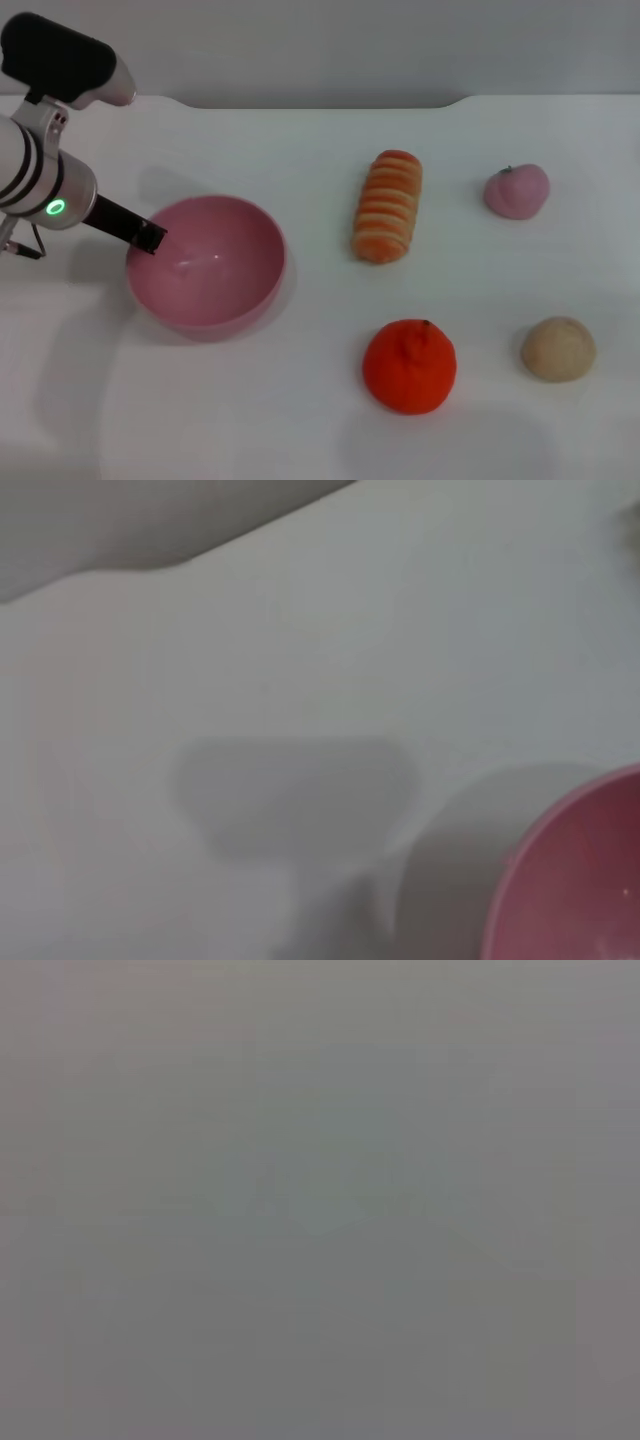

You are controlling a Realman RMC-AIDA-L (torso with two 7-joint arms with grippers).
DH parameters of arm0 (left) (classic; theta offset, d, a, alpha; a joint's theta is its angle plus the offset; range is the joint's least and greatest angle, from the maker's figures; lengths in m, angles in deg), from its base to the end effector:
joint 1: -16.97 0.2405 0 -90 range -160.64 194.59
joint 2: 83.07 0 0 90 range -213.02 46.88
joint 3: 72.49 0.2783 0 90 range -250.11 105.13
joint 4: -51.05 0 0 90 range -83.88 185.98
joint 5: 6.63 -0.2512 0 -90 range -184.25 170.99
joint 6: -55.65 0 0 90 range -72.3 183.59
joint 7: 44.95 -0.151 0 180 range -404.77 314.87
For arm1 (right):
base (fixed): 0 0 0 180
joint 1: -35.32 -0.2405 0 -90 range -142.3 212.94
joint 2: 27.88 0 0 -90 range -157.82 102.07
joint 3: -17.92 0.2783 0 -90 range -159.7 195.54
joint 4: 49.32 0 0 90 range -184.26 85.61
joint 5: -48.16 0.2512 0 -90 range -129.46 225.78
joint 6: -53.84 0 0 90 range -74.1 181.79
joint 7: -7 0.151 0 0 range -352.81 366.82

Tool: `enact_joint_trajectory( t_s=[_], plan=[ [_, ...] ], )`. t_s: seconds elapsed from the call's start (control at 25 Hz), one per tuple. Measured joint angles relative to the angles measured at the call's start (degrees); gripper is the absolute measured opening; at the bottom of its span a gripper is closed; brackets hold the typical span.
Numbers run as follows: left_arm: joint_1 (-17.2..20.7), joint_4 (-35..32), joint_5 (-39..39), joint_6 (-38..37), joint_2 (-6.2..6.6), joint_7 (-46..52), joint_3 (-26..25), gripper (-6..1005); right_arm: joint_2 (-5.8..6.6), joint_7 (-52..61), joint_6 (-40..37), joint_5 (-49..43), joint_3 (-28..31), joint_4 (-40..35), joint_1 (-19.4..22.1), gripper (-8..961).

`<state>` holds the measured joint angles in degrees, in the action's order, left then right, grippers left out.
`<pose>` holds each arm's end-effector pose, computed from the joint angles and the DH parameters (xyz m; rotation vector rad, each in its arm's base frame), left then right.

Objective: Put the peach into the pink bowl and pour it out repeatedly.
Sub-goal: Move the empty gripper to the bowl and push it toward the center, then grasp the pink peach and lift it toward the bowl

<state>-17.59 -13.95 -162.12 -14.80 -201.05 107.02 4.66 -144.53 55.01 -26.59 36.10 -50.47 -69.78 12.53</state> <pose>-0.2486 0.4462 -0.0128 -2.2892 -1.0371 0.4209 0.3359 0.3885 0.0732 -1.3975 0.5209 1.4064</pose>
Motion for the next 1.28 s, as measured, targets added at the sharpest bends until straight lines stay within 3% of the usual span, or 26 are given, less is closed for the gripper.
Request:
enact_joint_trajectory(
  t_s=[0.2, 0.32, 0.6, 0.8, 0.92, 1.16, 1.28],
  plan=[
    [-1.7, -1.0, 0.0, -0.2, 0.22, -1.2, -0.5, 64, 2.12, 18.3, -0.1, -18.2, 1.0, -16.7, 3.8, 568],
    [-3.0, -1.3, 0.0, -0.4, 0.29, -1.8, -0.9, 57, 2.56, 27.1, -0.2, -31.6, 4.2, -25.8, 4.1, 568],
    [-4.6, -2.2, 0.0, -0.1, 0.29, -2.8, -1.1, 48, 3.23, 52.0, -0.2, -68.1, 13.7, -42.4, -0.9, 567],
    [-6.2, -2.6, 0.0, -0.2, 0.34, -3.2, -1.6, 48, 3.40, 64.6, -2.2, -89.1, 15.2, -49.5, -5.0, 567],
    [-7.9, -3.5, 0.0, -1.8, 0.40, -4.9, -5.2, 48, 3.41, 70.4, -3.2, -101.6, 15.5, -52.5, -7.4, 568],
    [-10.0, -3.9, 0.0, -2.3, 0.34, -5.7, -6.8, 49, 3.58, 78.5, -3.6, -121.6, 15.1, -54.1, -11.1, 567],
    [-10.6, -3.9, 0.0, -2.2, 0.29, -5.9, -7.0, 49, 3.05, 80.0, -3.4, -129.1, 14.3, -53.8, -12.4, 567]
  ],
)
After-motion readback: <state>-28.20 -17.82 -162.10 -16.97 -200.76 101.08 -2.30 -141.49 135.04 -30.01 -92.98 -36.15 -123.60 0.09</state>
